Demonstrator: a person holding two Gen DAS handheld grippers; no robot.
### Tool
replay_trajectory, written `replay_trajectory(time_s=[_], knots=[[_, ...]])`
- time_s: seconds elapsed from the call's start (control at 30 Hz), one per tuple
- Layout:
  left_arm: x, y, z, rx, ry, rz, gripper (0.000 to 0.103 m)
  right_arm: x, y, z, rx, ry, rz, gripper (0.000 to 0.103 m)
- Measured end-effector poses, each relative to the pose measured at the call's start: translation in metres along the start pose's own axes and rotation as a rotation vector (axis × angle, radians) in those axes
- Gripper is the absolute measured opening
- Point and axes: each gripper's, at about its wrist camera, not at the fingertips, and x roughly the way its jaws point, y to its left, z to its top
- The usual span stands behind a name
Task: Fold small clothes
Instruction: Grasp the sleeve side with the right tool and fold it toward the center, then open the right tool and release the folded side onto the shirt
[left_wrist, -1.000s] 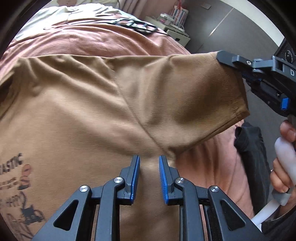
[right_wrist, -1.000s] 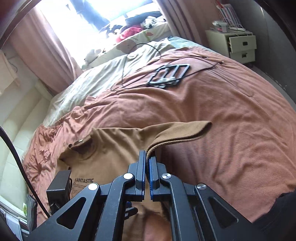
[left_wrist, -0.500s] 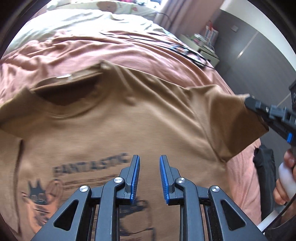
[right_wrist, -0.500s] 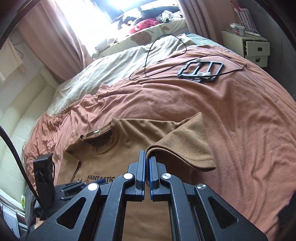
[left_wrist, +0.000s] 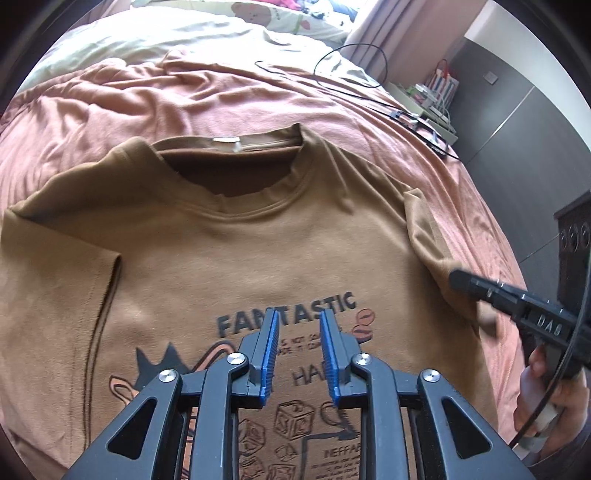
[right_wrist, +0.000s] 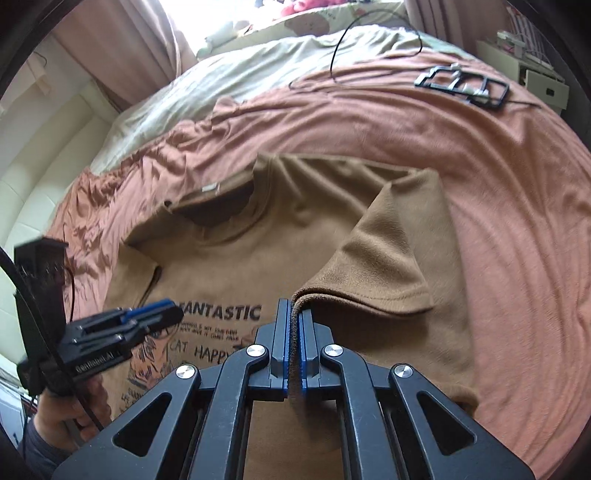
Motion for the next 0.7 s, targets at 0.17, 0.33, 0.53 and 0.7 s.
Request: replay_trajectory(time_s=[0.17, 0.33, 0.53, 0.7], knots=[[-0.003, -0.005, -0.001, 0.019, -0.014, 0.021, 0.047, -0.023, -0.017, 0.007, 0.000, -0.060, 0.001, 0.059], [-0.001, -0.026, 0.004, 0.047, -0.024, 0.021, 0.047, -0.043, -0.057, 0.008, 0.054, -0.108, -0.047, 0.059], [0.013, -0.071, 0.009, 0.126, -0.024, 0.008, 0.047, -0.033, -0.099, -0.002, 0.136, -0.090, -0.079, 0.050], [0.033, -0.107, 0.010, 0.175, -0.015, 0.008, 0.047, -0.017, -0.110, -0.011, 0.112, -0.038, -0.057, 0.034]])
